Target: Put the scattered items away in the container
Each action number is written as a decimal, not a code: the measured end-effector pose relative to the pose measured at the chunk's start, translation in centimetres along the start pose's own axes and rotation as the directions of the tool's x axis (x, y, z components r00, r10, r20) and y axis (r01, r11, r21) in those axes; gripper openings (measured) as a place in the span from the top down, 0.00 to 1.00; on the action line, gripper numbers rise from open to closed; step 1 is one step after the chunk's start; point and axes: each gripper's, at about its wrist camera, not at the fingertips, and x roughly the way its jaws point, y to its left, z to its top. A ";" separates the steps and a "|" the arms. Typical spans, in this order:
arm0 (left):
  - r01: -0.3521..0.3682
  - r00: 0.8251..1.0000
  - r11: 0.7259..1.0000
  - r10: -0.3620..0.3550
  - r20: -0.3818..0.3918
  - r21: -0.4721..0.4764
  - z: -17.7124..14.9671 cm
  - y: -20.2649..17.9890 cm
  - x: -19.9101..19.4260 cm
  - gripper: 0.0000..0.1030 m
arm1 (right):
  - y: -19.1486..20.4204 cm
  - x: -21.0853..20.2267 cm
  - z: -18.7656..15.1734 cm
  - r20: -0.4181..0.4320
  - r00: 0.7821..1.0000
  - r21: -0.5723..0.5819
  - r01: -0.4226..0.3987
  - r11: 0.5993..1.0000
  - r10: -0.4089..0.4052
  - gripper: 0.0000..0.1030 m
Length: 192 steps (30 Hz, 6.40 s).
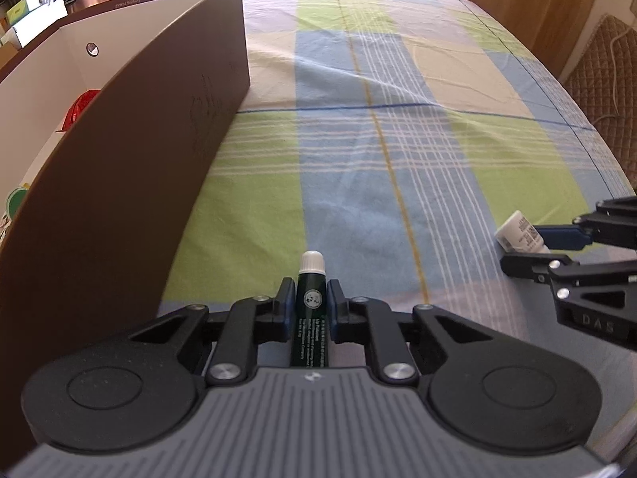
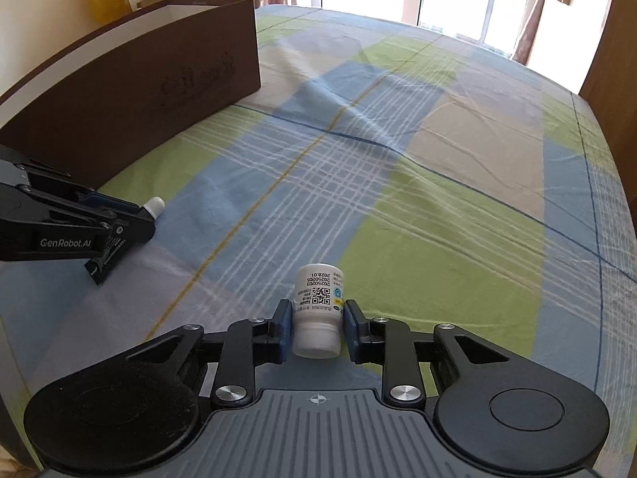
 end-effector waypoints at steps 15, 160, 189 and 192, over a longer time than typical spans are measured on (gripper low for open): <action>0.050 0.989 0.999 -0.049 0.143 -0.005 -1.2 1.3 -8.6 0.88 | 3.3 -4.6 -1.1 0.041 0.998 0.141 -0.054 0.989 0.049 0.71; -0.183 0.981 0.981 0.179 -0.075 -0.064 1.7 27.3 -7.5 0.82 | 25.3 5.4 18.4 -0.043 0.965 -0.058 -0.262 0.963 0.260 0.27; -0.216 0.976 0.970 0.214 -0.037 -0.109 2.1 24.9 -10.1 0.34 | 24.4 1.5 17.7 0.020 0.984 -0.080 -0.175 0.981 0.177 0.00; -0.208 0.978 0.970 0.207 -0.026 -0.123 2.1 24.1 -11.2 0.27 | 24.1 0.5 17.4 0.020 0.984 -0.069 -0.177 0.982 0.178 0.00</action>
